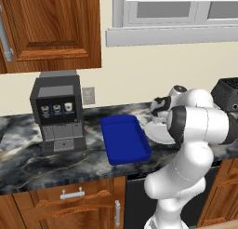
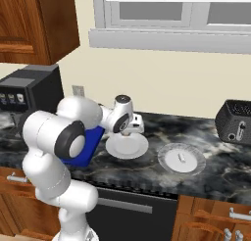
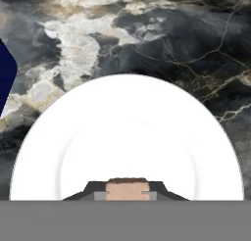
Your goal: Move the dessert items from the plates to the tray.
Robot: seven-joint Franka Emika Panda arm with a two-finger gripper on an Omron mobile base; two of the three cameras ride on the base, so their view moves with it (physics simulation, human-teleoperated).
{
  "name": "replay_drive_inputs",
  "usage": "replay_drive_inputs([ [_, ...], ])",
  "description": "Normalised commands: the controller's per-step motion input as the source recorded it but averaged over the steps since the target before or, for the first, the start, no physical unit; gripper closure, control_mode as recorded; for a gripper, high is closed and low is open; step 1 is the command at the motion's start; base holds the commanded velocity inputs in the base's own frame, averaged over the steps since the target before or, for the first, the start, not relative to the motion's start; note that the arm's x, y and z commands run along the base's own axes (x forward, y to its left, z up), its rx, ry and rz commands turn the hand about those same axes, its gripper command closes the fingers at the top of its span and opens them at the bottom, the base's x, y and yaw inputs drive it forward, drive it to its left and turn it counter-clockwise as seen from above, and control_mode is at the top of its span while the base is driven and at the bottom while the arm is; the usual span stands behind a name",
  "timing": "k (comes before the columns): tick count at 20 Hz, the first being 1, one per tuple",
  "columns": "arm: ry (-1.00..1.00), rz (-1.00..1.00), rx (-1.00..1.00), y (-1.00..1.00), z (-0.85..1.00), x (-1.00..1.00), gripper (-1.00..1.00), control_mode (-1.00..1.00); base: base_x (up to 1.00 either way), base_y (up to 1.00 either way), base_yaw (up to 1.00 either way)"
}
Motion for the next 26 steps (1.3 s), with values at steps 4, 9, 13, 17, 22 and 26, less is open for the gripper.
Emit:
replay_drive_inputs([
  [4,0.00,0.00,0.00,0.21,0.27,-0.30,1.00,-1.00,0.00,0.00,0.00],
  [9,0.00,0.00,0.01,0.52,0.06,-0.16,1.00,-1.00,0.00,0.00,0.00],
  [13,-0.06,0.01,0.04,0.66,0.00,-0.04,1.00,-1.00,0.00,0.00,0.00],
  [17,-0.06,0.00,0.02,0.67,0.01,0.00,1.00,-1.00,0.00,0.00,0.00],
  [22,-0.04,0.00,0.02,0.73,0.00,0.00,1.00,-1.00,0.00,0.00,0.00],
  [26,0.00,0.00,0.00,0.72,0.00,0.00,1.00,-1.00,0.00,0.00,0.00],
])
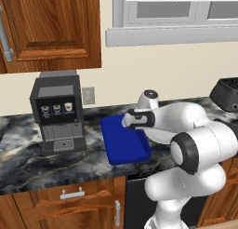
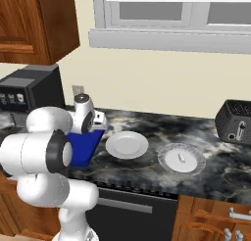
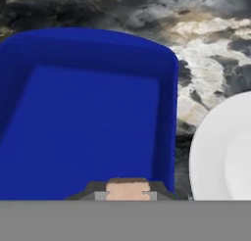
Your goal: Move the dessert items from the plates to the tray.
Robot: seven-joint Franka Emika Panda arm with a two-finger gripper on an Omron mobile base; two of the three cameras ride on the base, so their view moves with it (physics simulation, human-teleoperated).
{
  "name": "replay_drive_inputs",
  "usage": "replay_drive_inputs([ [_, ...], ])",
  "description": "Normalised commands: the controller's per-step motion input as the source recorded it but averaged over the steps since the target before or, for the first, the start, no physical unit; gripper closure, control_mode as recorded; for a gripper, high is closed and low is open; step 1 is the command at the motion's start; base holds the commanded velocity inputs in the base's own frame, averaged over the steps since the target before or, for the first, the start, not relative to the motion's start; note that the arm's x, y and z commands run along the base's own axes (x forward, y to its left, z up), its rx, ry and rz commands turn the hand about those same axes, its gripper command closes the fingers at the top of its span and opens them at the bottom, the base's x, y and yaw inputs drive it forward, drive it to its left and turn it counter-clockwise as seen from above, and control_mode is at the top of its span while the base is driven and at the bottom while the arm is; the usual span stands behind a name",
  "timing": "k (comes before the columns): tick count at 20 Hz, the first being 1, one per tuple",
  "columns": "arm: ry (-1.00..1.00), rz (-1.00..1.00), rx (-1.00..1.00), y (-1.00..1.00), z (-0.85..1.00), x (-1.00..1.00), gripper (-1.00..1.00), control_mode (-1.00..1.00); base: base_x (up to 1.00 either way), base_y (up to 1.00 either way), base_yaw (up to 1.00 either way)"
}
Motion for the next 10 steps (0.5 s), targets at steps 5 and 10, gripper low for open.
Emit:
replay_drive_inputs([
  [5,0.00,0.00,0.00,0.67,0.00,0.00,1.00,-1.00,0.00,0.00,0.00],
  [10,0.01,0.00,0.00,0.19,-0.04,0.12,1.00,-1.00,0.00,0.00,0.00],
])
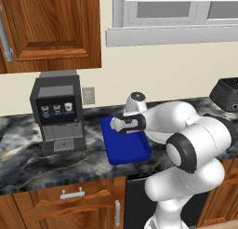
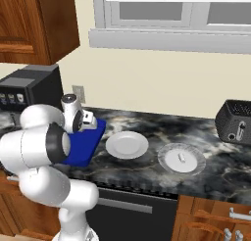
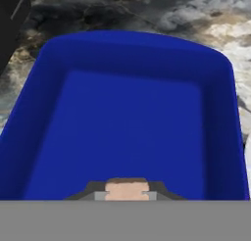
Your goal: Move the dessert items from the plates to the tray.
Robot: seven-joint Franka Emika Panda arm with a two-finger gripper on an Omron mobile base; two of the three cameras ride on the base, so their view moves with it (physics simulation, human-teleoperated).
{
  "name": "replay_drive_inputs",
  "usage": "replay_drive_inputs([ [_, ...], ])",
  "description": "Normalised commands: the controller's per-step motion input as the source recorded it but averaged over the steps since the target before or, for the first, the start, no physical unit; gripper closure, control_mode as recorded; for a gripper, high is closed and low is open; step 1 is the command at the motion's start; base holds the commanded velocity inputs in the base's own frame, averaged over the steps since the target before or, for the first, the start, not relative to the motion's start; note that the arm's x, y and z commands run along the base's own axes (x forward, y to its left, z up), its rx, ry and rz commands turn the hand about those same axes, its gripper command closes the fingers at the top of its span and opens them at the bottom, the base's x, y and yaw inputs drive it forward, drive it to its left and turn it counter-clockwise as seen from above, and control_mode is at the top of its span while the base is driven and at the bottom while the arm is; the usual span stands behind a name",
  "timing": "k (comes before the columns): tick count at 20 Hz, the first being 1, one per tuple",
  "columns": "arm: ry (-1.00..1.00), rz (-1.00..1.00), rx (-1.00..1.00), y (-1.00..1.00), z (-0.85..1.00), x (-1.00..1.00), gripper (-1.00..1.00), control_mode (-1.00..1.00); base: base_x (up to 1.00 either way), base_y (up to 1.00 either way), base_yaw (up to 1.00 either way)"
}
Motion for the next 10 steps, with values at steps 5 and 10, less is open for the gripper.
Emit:
replay_drive_inputs([
  [5,0.00,0.00,0.00,0.13,-0.19,0.38,1.00,-1.00,0.00,0.00,0.00],
  [10,0.01,0.00,0.00,0.09,-0.25,0.41,1.00,-1.00,0.00,0.00,0.00],
])
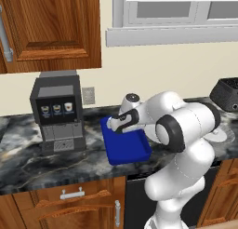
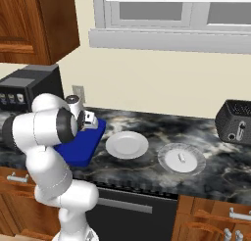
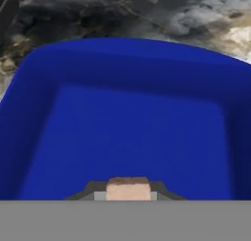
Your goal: Move the dessert items from the plates to the tray.
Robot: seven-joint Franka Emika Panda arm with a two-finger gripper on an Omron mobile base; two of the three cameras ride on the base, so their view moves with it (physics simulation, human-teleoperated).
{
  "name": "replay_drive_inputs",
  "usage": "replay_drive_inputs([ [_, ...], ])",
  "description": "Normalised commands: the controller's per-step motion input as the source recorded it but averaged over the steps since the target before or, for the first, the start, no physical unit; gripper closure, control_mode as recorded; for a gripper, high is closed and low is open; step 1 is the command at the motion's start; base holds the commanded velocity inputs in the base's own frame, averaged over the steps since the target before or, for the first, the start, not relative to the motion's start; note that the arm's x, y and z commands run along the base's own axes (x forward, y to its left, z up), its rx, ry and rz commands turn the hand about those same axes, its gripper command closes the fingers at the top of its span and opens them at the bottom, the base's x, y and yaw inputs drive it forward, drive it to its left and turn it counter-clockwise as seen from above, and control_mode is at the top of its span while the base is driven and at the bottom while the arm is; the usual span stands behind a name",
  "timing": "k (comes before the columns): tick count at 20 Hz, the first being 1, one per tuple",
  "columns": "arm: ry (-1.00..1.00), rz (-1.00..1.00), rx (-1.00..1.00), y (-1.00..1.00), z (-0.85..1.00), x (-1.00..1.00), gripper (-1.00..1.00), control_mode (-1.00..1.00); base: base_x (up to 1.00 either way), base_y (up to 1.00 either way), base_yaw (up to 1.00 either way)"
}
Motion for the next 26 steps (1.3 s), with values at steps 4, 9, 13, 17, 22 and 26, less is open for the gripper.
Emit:
replay_drive_inputs([
  [4,0.02,0.00,0.00,0.05,-0.47,0.20,1.00,-1.00,0.00,0.00,0.00],
  [9,0.01,0.00,0.00,0.02,-0.43,0.14,1.00,-1.00,0.00,0.00,0.00],
  [13,0.00,0.00,-0.01,0.00,-0.26,0.18,1.00,-1.00,0.00,0.00,0.00],
  [17,0.00,0.00,0.00,0.04,0.00,0.06,-1.00,-1.00,0.00,0.00,0.00],
  [22,0.00,0.00,0.00,0.03,0.00,0.00,-1.00,-1.00,0.00,0.00,0.00],
  [26,0.00,0.00,0.00,0.00,0.01,0.00,-1.00,-1.00,0.00,0.00,0.00],
])
